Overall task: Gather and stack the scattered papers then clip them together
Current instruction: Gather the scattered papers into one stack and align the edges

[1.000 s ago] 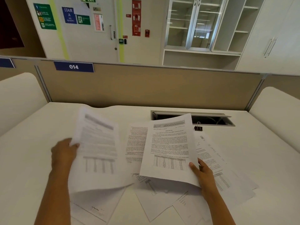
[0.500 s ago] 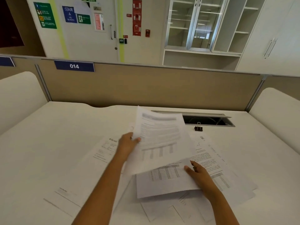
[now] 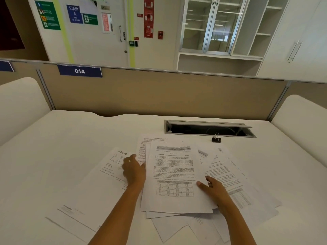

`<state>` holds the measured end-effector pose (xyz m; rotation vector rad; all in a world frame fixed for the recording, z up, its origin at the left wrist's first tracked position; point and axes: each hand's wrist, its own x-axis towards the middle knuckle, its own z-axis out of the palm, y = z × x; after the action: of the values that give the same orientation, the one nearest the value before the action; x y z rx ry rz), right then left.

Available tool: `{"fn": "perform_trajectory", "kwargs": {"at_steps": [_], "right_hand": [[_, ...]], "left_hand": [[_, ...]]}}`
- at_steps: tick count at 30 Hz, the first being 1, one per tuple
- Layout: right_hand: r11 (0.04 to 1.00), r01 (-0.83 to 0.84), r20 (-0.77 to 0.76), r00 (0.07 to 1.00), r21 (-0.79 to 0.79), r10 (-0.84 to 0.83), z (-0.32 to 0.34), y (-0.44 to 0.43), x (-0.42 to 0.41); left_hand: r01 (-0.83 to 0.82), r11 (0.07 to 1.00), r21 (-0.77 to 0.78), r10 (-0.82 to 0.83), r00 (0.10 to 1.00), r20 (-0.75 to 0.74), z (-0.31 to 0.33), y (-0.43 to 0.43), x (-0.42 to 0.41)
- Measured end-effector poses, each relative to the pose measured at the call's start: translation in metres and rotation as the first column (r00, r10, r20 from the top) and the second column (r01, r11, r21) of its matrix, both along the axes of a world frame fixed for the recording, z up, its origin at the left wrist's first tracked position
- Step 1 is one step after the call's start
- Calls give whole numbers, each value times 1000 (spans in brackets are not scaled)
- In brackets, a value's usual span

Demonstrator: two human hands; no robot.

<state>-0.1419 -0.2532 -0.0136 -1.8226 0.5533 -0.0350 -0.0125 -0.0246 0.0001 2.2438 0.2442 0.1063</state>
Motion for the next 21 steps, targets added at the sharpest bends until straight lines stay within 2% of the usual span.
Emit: {"fn": "perform_trajectory", "kwargs": {"at_steps": [3, 5, 8, 13, 19, 21], "right_hand": [[1000, -3, 7, 1000, 14, 3, -3, -2, 0], [1000, -3, 9, 1000, 26, 2, -4, -3, 1], [999, -2, 16, 1000, 33, 2, -5, -4, 1], [998, -5, 27, 1000, 55, 4, -5, -4, 1], [998, -12, 38, 999, 58, 10, -5, -4, 0], [999, -12, 38, 999, 51, 10, -6, -4, 0]], "left_hand": [[-80, 994, 68, 88, 987, -131, 2, 11, 4], [-74, 996, 57, 83, 980, -178, 2, 13, 7], [-14, 990, 139, 47, 970, -238, 4, 12, 11], [1, 992, 125, 36, 955, -296, 10, 14, 16], [8, 955, 295, 75, 960, -268, 11, 9, 10], [15, 961, 275, 62, 961, -268, 11, 8, 10]]}}
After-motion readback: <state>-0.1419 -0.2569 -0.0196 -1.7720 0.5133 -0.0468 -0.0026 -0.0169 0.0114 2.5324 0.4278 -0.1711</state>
